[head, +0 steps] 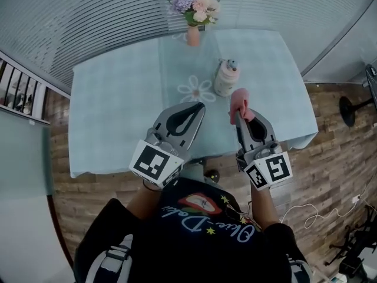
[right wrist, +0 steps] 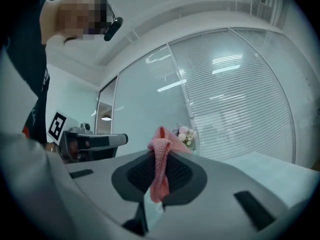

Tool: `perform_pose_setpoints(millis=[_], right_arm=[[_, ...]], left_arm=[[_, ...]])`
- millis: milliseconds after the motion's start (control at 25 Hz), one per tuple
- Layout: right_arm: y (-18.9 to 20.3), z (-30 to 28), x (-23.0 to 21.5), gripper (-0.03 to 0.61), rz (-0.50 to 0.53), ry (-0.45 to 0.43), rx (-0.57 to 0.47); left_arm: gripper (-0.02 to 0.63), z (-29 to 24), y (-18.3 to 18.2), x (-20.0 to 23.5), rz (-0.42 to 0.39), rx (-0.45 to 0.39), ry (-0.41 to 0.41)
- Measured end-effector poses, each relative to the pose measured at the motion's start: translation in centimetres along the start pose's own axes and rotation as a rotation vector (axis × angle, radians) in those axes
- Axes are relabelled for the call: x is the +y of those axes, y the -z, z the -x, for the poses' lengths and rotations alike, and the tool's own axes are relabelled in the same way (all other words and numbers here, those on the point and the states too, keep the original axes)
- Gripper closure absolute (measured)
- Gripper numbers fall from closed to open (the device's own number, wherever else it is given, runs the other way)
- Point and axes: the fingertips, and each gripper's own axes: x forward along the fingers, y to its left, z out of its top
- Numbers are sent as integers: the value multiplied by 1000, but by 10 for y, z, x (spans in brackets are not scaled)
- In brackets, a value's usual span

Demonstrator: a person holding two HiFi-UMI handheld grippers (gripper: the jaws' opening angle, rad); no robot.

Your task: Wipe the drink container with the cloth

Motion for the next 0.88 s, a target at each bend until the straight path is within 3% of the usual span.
perform_pose_setpoints(millis=[360, 880], right_arm=[[21, -83, 21, 552, 109, -45, 82], [60, -127, -41, 552, 145, 242, 168]], left_arm=[[609, -27, -8, 39, 11, -41, 15], [609, -27, 18, 95, 97, -37, 18]])
